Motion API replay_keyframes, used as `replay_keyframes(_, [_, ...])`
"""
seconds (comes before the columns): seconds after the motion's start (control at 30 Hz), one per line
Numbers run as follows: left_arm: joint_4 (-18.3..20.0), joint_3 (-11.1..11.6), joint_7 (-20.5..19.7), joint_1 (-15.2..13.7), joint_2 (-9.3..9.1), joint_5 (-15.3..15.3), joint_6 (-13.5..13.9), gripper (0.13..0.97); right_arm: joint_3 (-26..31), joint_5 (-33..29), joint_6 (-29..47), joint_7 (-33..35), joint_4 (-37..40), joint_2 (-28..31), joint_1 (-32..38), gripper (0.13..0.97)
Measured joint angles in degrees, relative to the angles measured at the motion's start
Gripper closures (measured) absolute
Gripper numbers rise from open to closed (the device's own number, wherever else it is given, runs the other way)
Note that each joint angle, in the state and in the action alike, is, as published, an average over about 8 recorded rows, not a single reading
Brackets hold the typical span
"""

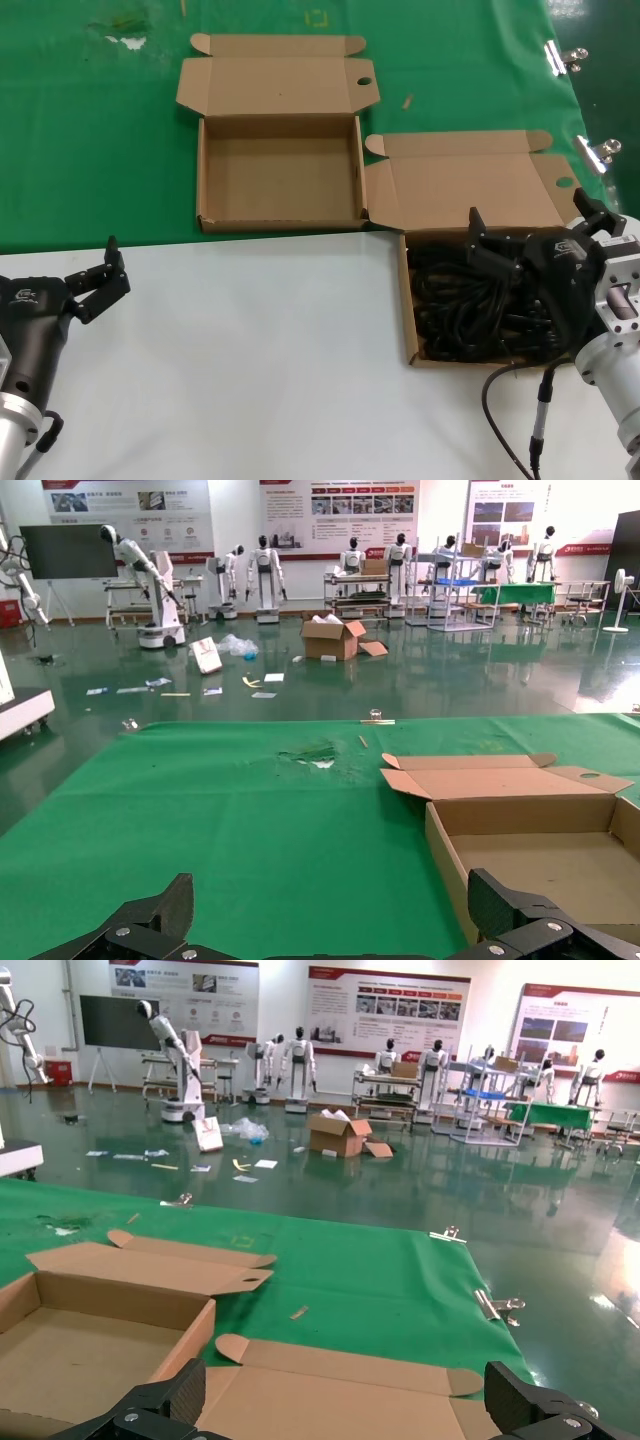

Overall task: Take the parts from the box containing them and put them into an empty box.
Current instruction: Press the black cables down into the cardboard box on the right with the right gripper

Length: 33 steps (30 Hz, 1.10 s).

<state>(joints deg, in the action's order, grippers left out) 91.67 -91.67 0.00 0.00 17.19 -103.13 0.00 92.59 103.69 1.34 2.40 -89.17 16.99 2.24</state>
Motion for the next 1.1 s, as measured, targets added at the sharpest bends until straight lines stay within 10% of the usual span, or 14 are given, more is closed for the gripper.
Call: replay_keyframes(1.1, [0.0, 0.0, 0.0, 0.0, 0.0, 0.0, 0.0, 0.161, 0.0, 0.0, 0.0, 0.0, 0.0, 0.0, 0.0, 0.129])
